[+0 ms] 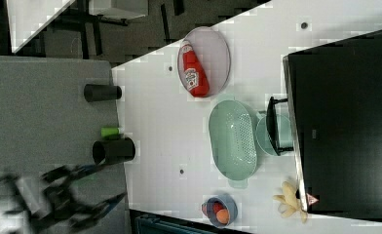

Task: Drag strainer right to left.

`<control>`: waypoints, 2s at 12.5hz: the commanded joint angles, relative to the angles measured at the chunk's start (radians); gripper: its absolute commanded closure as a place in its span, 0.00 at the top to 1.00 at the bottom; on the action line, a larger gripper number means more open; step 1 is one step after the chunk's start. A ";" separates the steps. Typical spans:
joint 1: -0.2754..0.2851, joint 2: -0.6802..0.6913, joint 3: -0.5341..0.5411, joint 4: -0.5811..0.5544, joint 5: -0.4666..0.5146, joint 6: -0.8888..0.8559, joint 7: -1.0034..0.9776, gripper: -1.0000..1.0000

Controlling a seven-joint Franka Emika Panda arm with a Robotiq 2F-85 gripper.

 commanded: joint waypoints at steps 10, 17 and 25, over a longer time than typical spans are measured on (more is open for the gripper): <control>0.001 0.653 0.021 -0.296 0.000 0.772 0.650 1.00; 0.016 0.877 0.037 -0.295 0.000 1.036 0.675 1.00; 0.082 0.922 0.074 -0.281 0.000 1.066 0.796 1.00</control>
